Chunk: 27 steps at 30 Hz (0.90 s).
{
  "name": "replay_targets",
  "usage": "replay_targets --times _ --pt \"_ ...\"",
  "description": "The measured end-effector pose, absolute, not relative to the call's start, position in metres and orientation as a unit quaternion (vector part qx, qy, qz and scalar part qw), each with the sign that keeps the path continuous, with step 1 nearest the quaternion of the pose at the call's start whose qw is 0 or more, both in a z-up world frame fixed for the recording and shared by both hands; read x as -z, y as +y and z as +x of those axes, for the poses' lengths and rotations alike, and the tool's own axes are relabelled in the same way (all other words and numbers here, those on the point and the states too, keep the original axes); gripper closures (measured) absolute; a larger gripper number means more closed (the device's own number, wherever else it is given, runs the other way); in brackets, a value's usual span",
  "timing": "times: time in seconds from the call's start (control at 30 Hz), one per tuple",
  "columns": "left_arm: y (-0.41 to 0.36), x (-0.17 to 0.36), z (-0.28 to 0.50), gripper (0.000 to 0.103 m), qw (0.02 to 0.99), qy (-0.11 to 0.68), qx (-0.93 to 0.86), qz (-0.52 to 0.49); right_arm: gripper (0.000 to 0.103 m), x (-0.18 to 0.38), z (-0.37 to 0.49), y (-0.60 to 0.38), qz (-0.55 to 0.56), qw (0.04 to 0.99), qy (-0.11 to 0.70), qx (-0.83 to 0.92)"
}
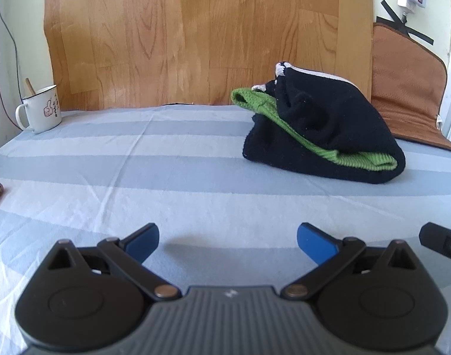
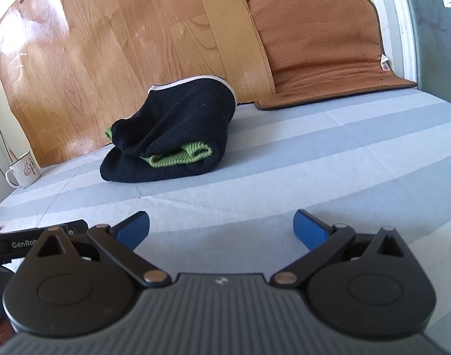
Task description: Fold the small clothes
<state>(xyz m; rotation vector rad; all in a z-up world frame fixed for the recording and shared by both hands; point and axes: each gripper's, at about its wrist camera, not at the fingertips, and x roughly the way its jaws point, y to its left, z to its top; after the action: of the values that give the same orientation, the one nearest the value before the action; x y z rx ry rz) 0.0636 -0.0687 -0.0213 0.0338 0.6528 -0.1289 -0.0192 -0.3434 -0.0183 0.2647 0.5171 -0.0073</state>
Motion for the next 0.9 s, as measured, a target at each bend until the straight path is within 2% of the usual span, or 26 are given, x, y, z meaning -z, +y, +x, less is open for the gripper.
replay_targets --times 0.9 --pt "-0.0698 0.0184 0.0565 0.0 0.952 0.297 0.072 0.017 0.0 0.0181 -0.017 -0.3412 0.116 0.958 0.261 0.007"
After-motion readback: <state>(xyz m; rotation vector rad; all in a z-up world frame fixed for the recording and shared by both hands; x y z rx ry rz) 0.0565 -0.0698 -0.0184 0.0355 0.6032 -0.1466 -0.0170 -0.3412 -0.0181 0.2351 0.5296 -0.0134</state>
